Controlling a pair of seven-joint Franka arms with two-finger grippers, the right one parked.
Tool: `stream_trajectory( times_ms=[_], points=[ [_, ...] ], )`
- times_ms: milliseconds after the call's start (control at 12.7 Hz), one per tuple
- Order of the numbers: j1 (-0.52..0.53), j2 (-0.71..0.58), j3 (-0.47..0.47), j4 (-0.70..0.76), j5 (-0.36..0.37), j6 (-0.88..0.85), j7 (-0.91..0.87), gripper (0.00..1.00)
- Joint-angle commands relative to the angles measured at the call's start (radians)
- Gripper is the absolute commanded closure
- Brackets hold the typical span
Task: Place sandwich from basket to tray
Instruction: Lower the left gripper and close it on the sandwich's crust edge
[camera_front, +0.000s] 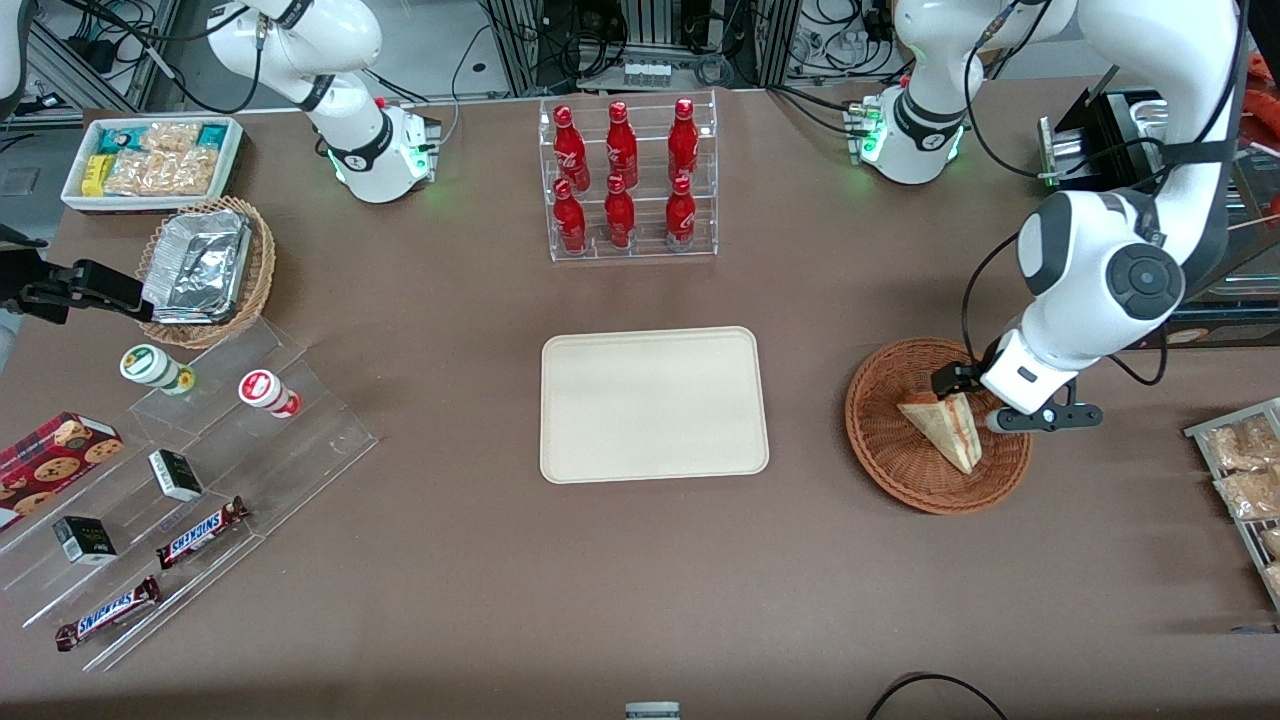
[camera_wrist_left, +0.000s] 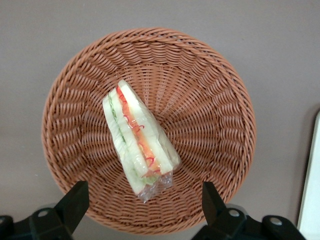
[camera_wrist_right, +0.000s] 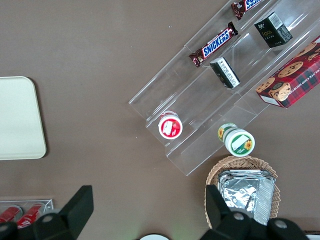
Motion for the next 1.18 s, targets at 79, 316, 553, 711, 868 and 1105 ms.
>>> stream_trajectory(
  times_ms=[79, 316, 553, 711, 868, 1105],
  points=[
    [0.004, -0.009, -0.008, -0.076, -0.008, 0.118, -0.225, 0.00],
    [0.004, 0.007, -0.008, -0.076, -0.008, 0.135, -0.510, 0.00],
    [0.004, 0.021, -0.008, -0.074, -0.008, 0.155, -0.722, 0.00],
    [0.004, 0.037, -0.008, -0.074, -0.008, 0.162, -0.735, 0.00],
    [0.004, 0.050, -0.009, -0.073, -0.010, 0.162, -0.738, 0.00],
    [0.004, 0.076, -0.009, -0.070, -0.008, 0.165, -0.736, 0.00]
  ],
)
